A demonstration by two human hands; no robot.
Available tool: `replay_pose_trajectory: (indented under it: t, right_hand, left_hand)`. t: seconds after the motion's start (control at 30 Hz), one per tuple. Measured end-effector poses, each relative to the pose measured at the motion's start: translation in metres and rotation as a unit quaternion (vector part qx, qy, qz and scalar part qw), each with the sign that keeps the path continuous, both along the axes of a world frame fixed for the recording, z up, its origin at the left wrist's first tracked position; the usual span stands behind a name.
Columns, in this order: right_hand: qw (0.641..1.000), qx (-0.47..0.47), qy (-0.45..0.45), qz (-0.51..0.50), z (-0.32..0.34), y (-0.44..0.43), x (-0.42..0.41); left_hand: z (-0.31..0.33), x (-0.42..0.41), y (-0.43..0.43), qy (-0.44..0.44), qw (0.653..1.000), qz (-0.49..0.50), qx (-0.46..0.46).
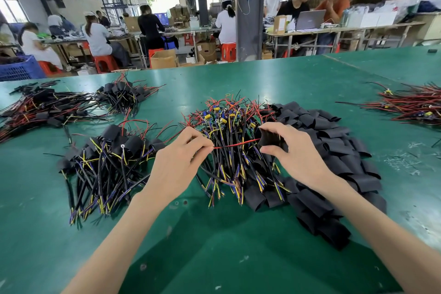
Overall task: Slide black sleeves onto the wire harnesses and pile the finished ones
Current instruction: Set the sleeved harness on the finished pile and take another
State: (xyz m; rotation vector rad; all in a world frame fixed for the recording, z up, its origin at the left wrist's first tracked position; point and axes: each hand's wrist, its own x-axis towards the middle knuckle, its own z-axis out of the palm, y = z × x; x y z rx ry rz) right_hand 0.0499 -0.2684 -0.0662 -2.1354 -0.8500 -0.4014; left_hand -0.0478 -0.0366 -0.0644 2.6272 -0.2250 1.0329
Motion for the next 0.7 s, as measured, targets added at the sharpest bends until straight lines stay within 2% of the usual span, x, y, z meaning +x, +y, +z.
replay_pose_trajectory:
  t: [0.1, 0.2, 0.33, 0.47, 0.6, 0.7]
  right_hand:
    - [0.992, -0.062, -0.107, -0.002, -0.003, 0.002, -0.002]
    - [0.981, -0.089, -0.171, -0.016, -0.004, 0.006, -0.006]
    - [0.951, -0.122, -0.281, -0.034, -0.004, 0.011, -0.011]
    - [0.957, -0.107, -0.268, -0.009, -0.008, 0.017, -0.016]
    - [0.973, -0.097, -0.209, 0.018, -0.011, 0.020, -0.019]
    - [0.976, -0.092, -0.199, 0.012, -0.010, 0.020, -0.020]
  left_hand:
    - [-0.002, 0.000, -0.004, 0.034, 0.999, -0.014, -0.001]
    - [-0.006, 0.001, -0.010, 0.087, 0.992, -0.074, -0.045]
    - [-0.010, 0.005, -0.017, 0.079, 0.988, -0.092, -0.091]
    - [-0.012, 0.007, -0.019, 0.031, 0.990, -0.111, -0.082]
    - [-0.013, 0.005, -0.023, 0.018, 0.992, -0.095, -0.086]
    - [-0.010, 0.004, -0.024, 0.010, 0.990, -0.099, -0.100]
